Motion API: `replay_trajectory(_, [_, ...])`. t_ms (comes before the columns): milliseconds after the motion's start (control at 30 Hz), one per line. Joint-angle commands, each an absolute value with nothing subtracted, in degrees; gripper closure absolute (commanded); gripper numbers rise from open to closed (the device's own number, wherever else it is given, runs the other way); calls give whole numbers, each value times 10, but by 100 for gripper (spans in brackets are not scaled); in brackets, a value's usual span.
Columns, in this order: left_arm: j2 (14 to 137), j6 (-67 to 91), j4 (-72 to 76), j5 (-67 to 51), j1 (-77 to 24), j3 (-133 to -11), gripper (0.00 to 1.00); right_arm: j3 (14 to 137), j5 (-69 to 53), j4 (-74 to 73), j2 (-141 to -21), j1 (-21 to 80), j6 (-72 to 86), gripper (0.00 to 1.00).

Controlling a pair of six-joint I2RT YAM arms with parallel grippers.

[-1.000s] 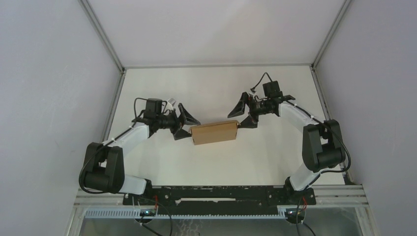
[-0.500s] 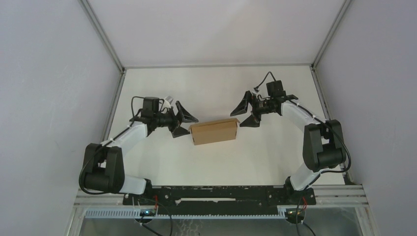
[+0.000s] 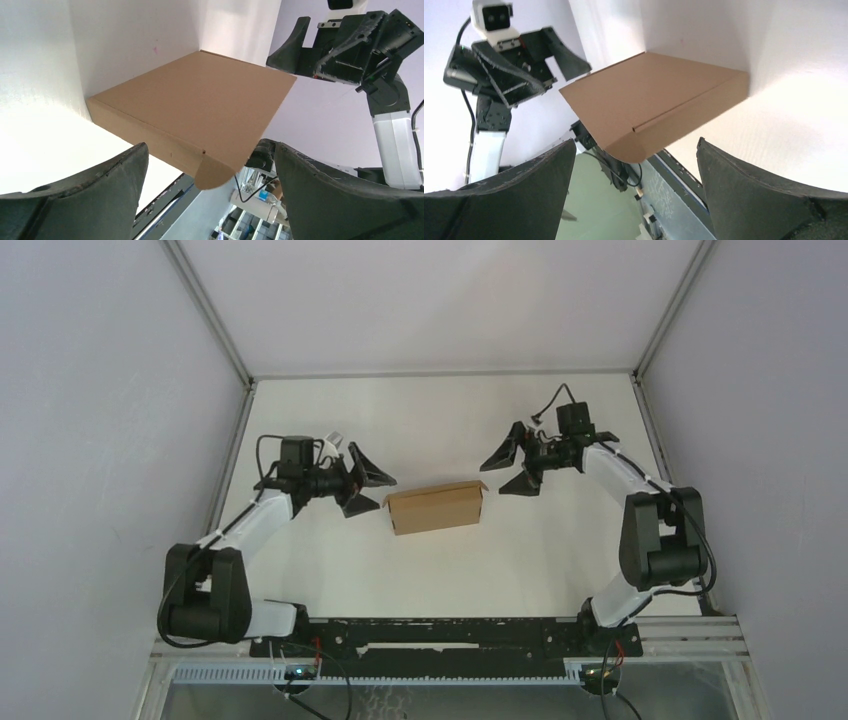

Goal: Fold the paper box
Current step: Close the paper box at the center of the board.

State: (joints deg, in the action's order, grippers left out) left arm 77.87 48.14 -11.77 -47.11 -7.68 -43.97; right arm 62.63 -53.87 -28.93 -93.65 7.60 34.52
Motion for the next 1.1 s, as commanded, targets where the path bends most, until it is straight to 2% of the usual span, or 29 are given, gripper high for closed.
replay_trajectory(0, [723,450,-153,-467,-61,-483,0,651,-499,-325,-865,25,312,0])
replay_trajectory(167, [659,440,-199,-436,-41,-488,0,652,-443,-342,-728,-13,339,0])
replay_trajectory(300, [606,447,-217,-423,-32,-483,0,680,-427,-369,-614,-35,436,0])
replay_trajectory(433, [576,453,-223,-405,-31,-472,0,768,-372,-454,-575,-3,502,0])
replay_trajectory(567, [555,448,-223,-377,-31,-470,0,771,-367,-425,-548,-10,456,0])
replay_trajectory(633, [539,438,-215,-359,-31,-474,0,750,-396,-387,-562,-11,420,0])
replay_trajectory(767, [526,400,-216,-350,-31,-491,0,701,-580,-302,-623,-32,373,0])
replay_trajectory(800, [521,392,-220,-343,-31,-494,0,697,-579,-299,-627,-28,350,0])
replay_trajectory(900, [497,379,-220,-334,-32,-492,0,721,-420,-373,-617,21,229,0])
replay_trajectory(933, [491,376,-218,-334,-33,-493,0,739,-336,-413,-616,55,191,0])
replay_trajectory(1000, [477,368,-221,-329,-34,-495,0,758,-56,-459,-611,153,129,0])
replay_trajectory(1067, [472,360,-229,-323,-35,-501,0,750,38,-461,-610,191,124,3])
